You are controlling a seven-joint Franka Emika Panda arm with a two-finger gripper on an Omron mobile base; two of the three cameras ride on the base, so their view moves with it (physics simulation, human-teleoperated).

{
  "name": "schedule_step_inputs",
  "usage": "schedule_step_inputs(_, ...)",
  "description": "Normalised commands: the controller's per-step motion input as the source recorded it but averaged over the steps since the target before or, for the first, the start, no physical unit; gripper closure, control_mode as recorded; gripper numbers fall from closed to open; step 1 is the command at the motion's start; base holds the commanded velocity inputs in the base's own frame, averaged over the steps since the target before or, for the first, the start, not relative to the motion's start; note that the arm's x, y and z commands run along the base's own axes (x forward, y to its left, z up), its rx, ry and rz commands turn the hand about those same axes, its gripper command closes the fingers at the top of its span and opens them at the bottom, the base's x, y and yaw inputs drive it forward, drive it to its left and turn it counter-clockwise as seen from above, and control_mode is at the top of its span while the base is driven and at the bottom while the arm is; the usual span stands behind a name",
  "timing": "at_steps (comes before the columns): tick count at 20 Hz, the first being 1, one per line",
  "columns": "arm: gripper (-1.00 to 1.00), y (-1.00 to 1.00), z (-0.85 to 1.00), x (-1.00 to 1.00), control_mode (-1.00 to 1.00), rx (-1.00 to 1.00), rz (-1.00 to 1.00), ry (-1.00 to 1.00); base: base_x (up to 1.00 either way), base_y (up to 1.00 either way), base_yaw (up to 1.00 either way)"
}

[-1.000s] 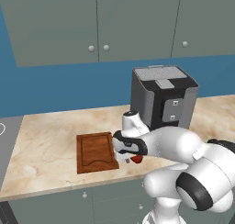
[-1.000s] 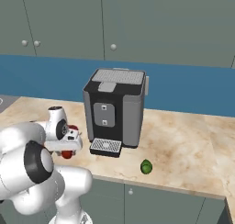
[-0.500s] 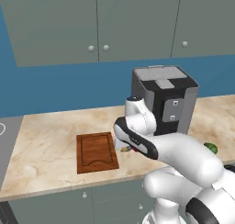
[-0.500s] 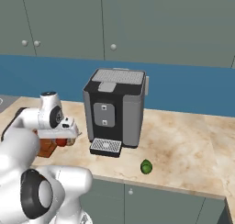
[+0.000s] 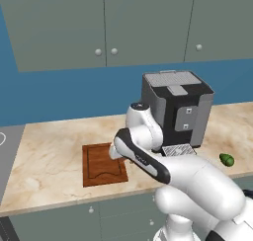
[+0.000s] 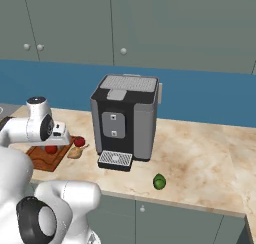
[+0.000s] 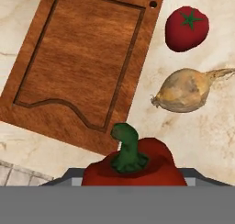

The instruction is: Place the avocado, onion, tomato, and bell pepper on the cutting board.

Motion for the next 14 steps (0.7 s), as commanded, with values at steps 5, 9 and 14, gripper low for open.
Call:
schedule_step_inputs(5,1.00,0.52,0.00,0.40,-1.00,0.05,0.07,0.00,0.00,0.00,0.00)
schedule_step_inputs(9,1.00,0.39,0.00,0.50,-1.00,0.00,0.04,0.02,0.00,0.00,0.00)
schedule_step_inputs(14,1.00,0.42,-0.02,0.25,-1.00,0.00,0.00,0.04,0.00,0.00,0.00)
